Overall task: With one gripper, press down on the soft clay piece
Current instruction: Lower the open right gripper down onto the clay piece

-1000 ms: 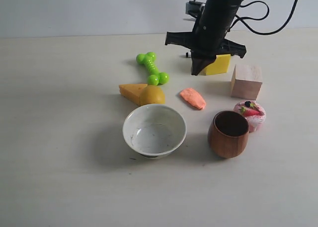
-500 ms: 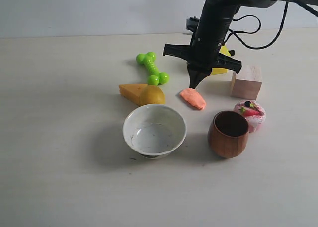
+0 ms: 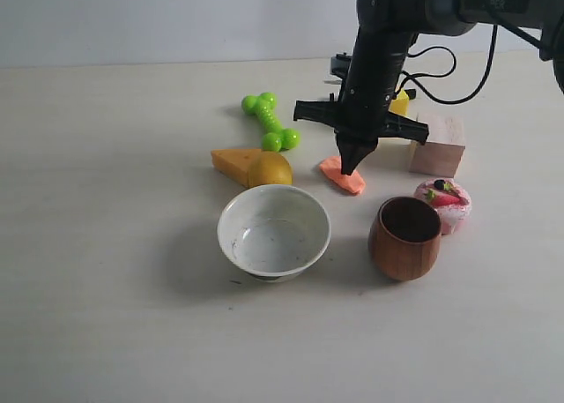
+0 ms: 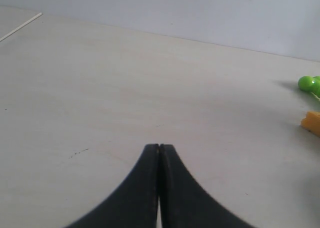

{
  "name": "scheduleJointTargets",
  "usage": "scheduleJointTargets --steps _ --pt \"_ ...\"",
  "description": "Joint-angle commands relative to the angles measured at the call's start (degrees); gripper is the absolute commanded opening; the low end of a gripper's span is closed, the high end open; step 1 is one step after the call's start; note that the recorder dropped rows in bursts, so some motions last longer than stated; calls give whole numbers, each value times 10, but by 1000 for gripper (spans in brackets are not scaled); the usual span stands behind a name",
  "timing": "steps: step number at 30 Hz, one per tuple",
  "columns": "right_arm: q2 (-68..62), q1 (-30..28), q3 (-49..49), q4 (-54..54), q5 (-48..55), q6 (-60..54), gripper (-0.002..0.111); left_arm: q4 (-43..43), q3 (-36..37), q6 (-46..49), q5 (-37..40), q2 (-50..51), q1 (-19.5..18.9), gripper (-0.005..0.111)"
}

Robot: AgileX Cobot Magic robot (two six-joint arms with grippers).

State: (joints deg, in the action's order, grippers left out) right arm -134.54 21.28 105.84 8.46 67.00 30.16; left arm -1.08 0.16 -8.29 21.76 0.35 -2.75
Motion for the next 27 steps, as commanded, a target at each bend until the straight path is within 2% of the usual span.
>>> scheduleJointTargets --steps 1,17,27 --pt "-4 1 3 -7 -11 -1 0 0 -2 -3 -9 -3 0 0" --pt "-60 1 3 29 -8 -28 0 0 -2 -3 -9 -3 0 0" --pt "-76 14 3 6 -5 -27 0 0 -2 -3 -9 -3 0 0"
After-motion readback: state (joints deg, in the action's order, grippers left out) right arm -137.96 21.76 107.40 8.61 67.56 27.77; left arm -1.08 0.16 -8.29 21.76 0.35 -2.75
